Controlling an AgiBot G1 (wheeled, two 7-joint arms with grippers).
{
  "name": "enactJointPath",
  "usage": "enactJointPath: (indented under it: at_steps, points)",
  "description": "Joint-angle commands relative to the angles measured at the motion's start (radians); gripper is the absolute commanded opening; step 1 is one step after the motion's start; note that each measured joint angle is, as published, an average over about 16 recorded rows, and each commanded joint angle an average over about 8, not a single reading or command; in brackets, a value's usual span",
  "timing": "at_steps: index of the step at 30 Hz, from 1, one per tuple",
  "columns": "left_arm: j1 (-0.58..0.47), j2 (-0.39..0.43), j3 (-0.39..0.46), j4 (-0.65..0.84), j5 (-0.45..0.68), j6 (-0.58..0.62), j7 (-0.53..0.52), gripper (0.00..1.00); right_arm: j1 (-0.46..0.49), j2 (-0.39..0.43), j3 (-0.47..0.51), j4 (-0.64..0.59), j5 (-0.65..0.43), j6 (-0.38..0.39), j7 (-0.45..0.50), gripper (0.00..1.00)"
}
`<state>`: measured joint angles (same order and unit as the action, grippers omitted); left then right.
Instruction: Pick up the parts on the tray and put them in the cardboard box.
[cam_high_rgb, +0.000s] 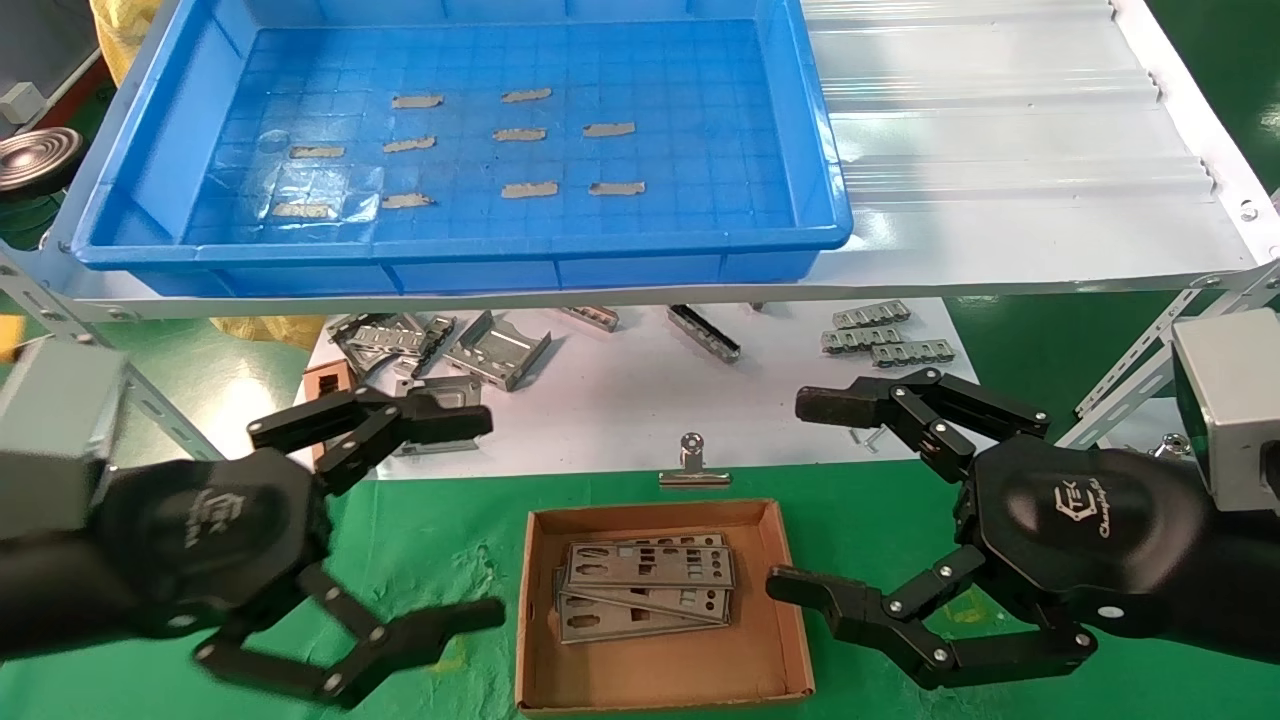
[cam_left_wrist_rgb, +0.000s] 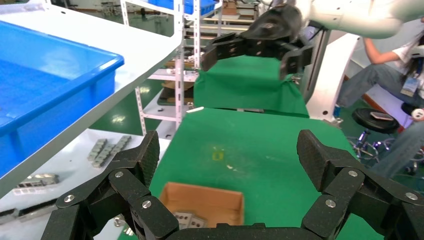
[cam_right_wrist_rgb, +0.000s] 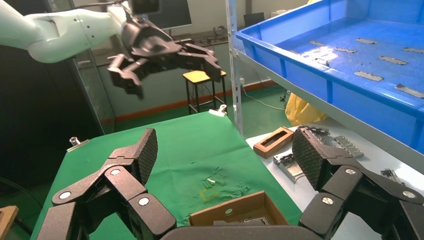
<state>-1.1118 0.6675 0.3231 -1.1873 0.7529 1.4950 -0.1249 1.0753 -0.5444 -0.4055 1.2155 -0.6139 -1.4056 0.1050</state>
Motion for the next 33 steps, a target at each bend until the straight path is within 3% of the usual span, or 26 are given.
enactJointPath:
  at_steps: [1, 10, 33]
  points:
    - [0.015, -0.023, -0.018, -0.039, -0.009, 0.0, -0.025, 1.0, 0.0, 0.0, 0.0, 0.0, 0.0, 0.0, 0.0, 1.0]
    - [0.051, -0.077, -0.06, -0.133, -0.032, 0.002, -0.078, 1.0, 0.0, 0.0, 0.0, 0.0, 0.0, 0.0, 0.0, 1.0]
    - [0.04, -0.06, -0.046, -0.103, -0.024, 0.001, -0.065, 1.0, 0.0, 0.0, 0.0, 0.0, 0.0, 0.0, 0.0, 1.0]
